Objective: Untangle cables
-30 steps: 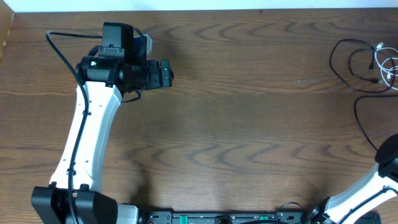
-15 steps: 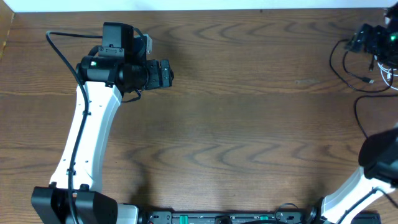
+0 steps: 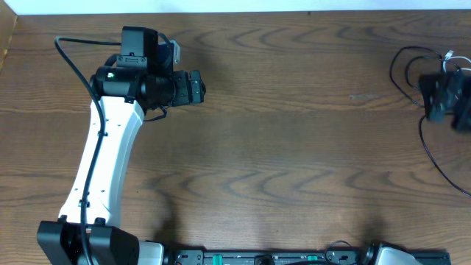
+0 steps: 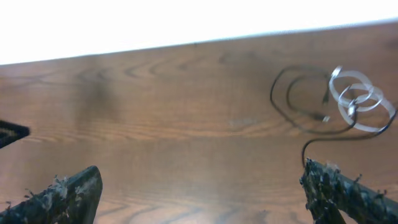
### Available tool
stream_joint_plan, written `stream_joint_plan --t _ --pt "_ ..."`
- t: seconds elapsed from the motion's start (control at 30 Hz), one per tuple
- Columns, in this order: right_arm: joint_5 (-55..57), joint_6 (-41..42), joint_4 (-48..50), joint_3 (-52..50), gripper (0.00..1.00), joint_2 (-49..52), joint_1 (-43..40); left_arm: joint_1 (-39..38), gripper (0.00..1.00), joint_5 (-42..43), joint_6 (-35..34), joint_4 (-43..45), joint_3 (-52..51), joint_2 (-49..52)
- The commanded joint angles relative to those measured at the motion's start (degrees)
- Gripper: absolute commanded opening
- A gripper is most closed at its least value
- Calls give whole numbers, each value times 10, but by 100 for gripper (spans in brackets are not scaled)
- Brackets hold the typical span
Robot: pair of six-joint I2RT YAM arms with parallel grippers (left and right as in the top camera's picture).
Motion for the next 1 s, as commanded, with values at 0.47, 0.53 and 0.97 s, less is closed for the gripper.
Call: stream_joint_plan --t 0.47,0.53,0.97 --pt "9 -21 -77 -46 99 -231 2 0 95 -4 -1 -1 -1 5" --pt "9 -32 -32 -95 99 -259 9 0 95 -4 -1 -1 -1 5" --pt "30 -93 505 -677 99 -505 167 1 95 -4 -1 -1 -1 5"
